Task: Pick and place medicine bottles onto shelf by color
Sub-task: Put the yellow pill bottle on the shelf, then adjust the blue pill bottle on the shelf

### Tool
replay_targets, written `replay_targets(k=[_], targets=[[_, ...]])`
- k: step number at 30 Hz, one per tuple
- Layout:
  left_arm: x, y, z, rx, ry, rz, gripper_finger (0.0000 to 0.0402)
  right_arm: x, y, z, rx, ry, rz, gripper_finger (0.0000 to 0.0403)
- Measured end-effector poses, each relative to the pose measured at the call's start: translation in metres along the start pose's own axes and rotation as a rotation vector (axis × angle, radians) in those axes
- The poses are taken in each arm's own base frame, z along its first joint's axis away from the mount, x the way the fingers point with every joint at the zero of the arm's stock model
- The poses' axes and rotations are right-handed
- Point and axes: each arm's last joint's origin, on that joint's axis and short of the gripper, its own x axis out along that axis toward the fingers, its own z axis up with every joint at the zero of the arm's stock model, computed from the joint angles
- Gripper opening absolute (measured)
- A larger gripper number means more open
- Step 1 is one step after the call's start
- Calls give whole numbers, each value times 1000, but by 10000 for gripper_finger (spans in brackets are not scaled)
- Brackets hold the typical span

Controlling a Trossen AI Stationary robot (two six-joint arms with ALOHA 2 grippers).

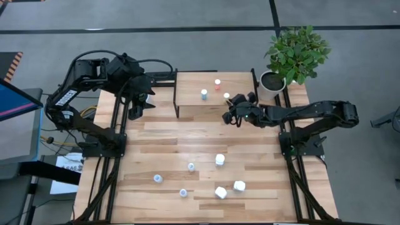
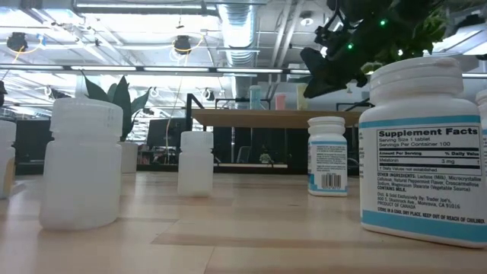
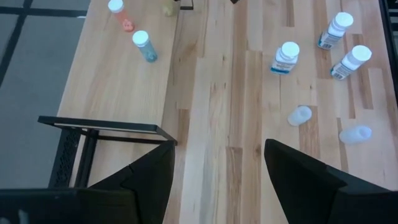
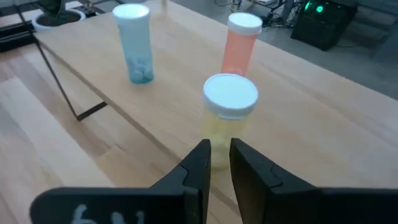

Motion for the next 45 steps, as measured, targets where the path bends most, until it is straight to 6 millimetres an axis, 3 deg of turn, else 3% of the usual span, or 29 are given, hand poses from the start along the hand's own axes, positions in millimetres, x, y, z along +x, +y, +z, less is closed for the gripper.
replay_targets(k=[13, 24, 35, 40, 45], targets=[[0, 0, 0, -1, 0, 0, 235, 9, -9, 5, -6, -3, 26, 82], [0, 0, 0, -9, 0, 0, 235, 28, 1, -5, -23, 6, 26, 81], [0, 0, 0, -4, 0, 0, 235, 35, -1, -1, -22, -38, 17, 81], [3, 0, 2, -5, 5, -1, 235, 20, 5, 15, -32, -26, 57, 81], [21, 3, 13, 8, 21, -22, 235, -23, 5, 42, 48, 62, 108, 81]])
